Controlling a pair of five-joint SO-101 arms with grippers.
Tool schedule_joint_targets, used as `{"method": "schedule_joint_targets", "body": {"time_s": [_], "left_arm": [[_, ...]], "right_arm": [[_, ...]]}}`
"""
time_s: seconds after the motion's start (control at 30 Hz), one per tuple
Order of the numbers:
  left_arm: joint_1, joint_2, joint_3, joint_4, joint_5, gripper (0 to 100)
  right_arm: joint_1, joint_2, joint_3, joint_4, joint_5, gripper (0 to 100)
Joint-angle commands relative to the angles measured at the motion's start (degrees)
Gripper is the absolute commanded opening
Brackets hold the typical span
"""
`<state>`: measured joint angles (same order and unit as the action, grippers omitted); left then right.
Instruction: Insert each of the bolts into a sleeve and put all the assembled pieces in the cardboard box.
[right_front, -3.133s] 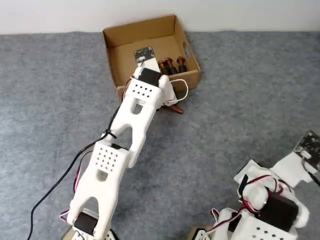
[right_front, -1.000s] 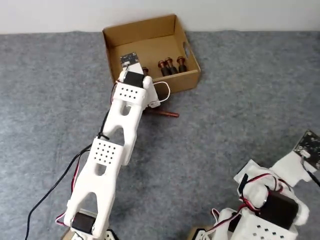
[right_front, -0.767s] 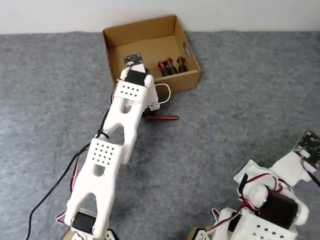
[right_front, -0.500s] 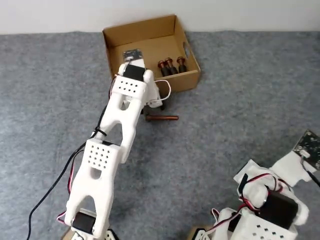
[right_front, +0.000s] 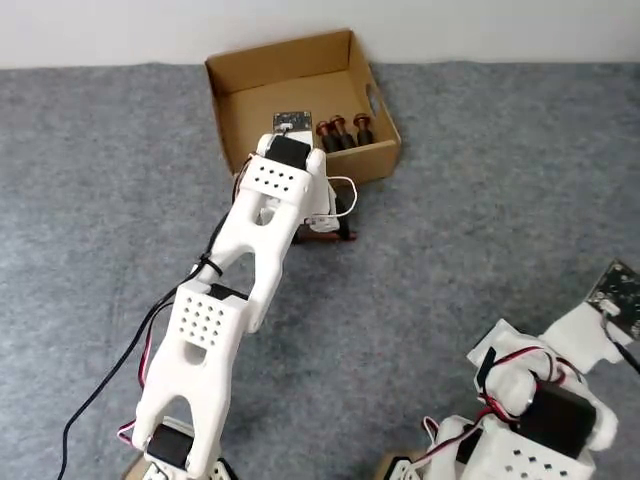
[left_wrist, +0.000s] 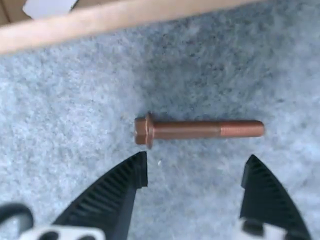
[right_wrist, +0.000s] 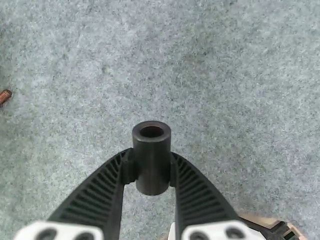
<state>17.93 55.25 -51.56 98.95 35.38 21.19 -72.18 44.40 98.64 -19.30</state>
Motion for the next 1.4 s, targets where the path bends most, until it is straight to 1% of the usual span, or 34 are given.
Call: {"method": "schedule_joint_targets", "body": {"time_s": [0.0,0.1,0.27,0.53,0.63,0.73,0.87,1.07,1.37], "left_arm": [[-0.9,-0.7,-0.5,1.0,1.6,31],[-1.4,-0.4,-2.9,0.5,3.3,31],[0.0,-0.2,-5.9,0.9,6.5,31],[-0.4,3.3,-5.8,1.5,7.5,31],[0.1,2.3,-6.0,1.6,9.7,31],[1.1,0.6,-5.8,1.6,10.2,31],[1.8,-1.5,-5.7,1.6,14.3,31],[2.7,-1.8,-5.8,1.5,26.1,31],[1.8,-0.4,-5.9,1.3,33.1,31]], "right_arm": [[0.4,0.0,-0.4,-1.1,-0.3,0.9],[0.4,0.0,-0.4,-1.1,-0.3,0.9],[0.4,0.0,-0.4,-1.1,-0.3,0.9],[0.4,0.0,-0.4,-1.1,-0.3,0.9],[0.4,0.0,-0.4,-1.1,-0.3,0.9],[0.4,0.0,-0.4,-1.1,-0.3,0.9],[0.4,0.0,-0.4,-1.1,-0.3,0.9],[0.4,0.0,-0.4,-1.1,-0.3,0.9],[0.4,0.0,-0.4,-1.1,-0.3,0.9]]}}
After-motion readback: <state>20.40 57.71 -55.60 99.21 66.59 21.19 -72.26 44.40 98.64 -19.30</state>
